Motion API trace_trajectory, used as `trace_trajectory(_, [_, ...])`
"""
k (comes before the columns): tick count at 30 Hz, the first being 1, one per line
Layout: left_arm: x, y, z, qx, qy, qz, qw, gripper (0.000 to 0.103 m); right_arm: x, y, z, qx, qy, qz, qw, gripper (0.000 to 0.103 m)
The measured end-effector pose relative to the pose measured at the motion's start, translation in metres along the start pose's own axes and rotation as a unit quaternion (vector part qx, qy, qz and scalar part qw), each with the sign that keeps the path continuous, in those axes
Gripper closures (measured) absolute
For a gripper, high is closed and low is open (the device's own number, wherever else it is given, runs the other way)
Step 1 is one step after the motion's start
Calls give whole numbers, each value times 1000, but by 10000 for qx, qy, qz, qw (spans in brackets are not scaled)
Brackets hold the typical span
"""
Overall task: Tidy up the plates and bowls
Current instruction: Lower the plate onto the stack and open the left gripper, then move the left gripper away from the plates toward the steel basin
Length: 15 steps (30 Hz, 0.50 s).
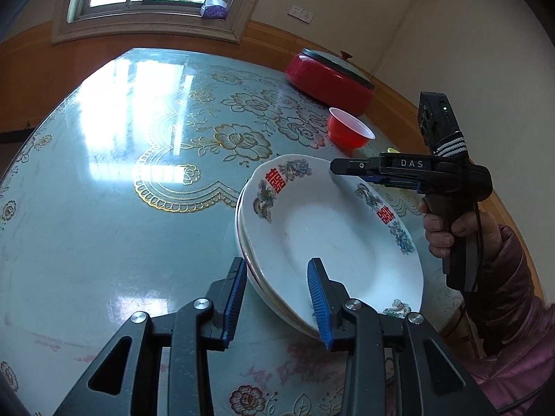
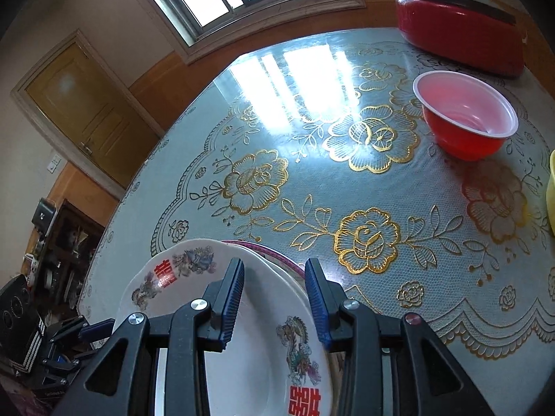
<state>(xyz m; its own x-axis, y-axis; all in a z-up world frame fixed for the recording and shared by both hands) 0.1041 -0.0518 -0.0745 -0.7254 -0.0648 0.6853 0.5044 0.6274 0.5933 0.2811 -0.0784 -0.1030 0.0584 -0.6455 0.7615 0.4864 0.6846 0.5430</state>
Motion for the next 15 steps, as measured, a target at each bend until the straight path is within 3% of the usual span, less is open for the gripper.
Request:
trace_trajectory(1, [-1,2,-3,-63,29,-44,10000,64,0,0,-1,-50,42,-18,10000,66])
trace_trajectory(3, [-2,8,-10,-212,58,-124,9997,49,2,-1,-4,-201,119,-53,9997,66])
trace_trajectory(8, [-9,12,-29,-635,92,-128,9979,40,16,-5,-8,-527,216,-310,9979,65])
trace_trajectory(12, [-21,6,-41,-779,-36,109,9969,40,22,-9,-9,-611,217,-416,9970,62])
trace_trajectory(15, [-20,7,-49,-947,41,55,9955,38,28,-11,-11,-726,260,-540,9956,62])
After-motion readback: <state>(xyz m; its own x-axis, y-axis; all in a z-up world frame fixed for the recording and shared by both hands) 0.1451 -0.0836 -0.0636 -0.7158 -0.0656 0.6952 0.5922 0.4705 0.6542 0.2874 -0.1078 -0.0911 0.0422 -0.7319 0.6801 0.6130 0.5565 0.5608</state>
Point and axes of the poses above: each gripper's, at about its wrist camera, not at the fingertips, and x roughly against the way its jaws point, z to its left, y to its top, the point moved 9 cm from there along -x, roughly the way its jaws point, and after that the axes turned 5 degrees about x, right-handed, at the moved point
